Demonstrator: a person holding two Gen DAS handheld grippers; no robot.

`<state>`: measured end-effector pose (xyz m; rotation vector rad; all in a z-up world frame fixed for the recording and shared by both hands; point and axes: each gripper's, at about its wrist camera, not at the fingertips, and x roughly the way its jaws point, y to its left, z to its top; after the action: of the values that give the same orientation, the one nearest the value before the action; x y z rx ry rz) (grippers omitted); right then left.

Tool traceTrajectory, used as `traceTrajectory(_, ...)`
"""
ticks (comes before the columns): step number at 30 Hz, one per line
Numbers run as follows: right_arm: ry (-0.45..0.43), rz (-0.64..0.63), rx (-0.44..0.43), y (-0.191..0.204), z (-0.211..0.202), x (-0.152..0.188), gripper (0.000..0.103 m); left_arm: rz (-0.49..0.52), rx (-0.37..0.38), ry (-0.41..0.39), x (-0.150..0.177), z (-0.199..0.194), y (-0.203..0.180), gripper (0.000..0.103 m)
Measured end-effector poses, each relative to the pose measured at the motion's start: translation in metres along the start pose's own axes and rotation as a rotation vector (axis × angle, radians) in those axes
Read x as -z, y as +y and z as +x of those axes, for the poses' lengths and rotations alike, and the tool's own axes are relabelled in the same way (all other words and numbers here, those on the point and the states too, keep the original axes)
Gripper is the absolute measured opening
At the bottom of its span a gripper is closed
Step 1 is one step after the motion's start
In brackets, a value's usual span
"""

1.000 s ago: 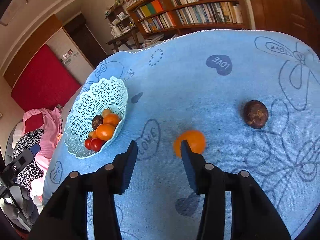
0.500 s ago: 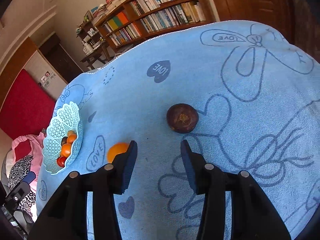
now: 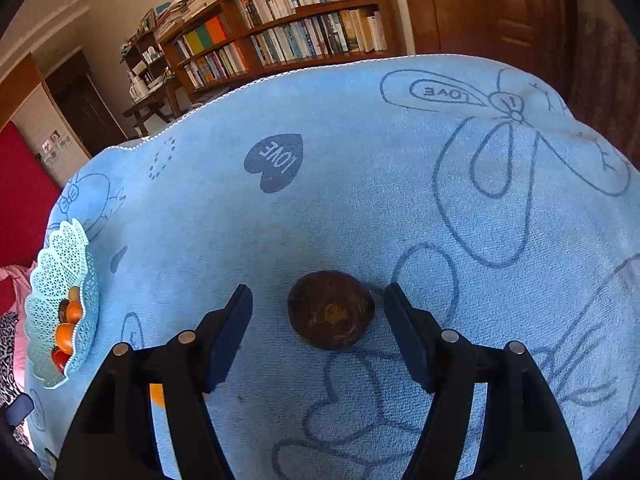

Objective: Organize fruits
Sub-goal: 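Move the right tool to the dark brown round fruit and grasp it, then move the left tool to the last orange and grasp it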

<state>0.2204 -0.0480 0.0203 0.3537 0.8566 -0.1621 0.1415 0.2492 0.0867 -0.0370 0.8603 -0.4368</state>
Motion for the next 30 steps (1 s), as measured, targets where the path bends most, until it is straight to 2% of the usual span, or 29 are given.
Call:
traceTrajectory(5,-0.004,-0.064,0.056,0.001,0.006,0.004,0.06,0.018,-0.01,0.017,0.002,0.011,-0.007,0.099)
traceTrajectory(7,-0.008,-0.09,0.084,0.002,0.005,0.005,0.05,0.022,-0.01,0.022,0.003,0.015,-0.011,0.099)
traceTrajectory(10,-0.01,-0.111,0.08,0.001,0.003,0.006,0.042,0.028,-0.006,0.028,0.004,0.018,-0.017,0.099)
traceTrajectory(23,-0.077,-0.229,0.144,-0.01,-0.048,0.035,0.042,0.09,-0.027,0.04,0.008,0.043,-0.049,0.099)
traceTrajectory(30,-0.09,-0.203,0.123,-0.026,-0.063,0.049,0.042,0.121,-0.051,0.025,0.003,0.067,-0.071,0.099)
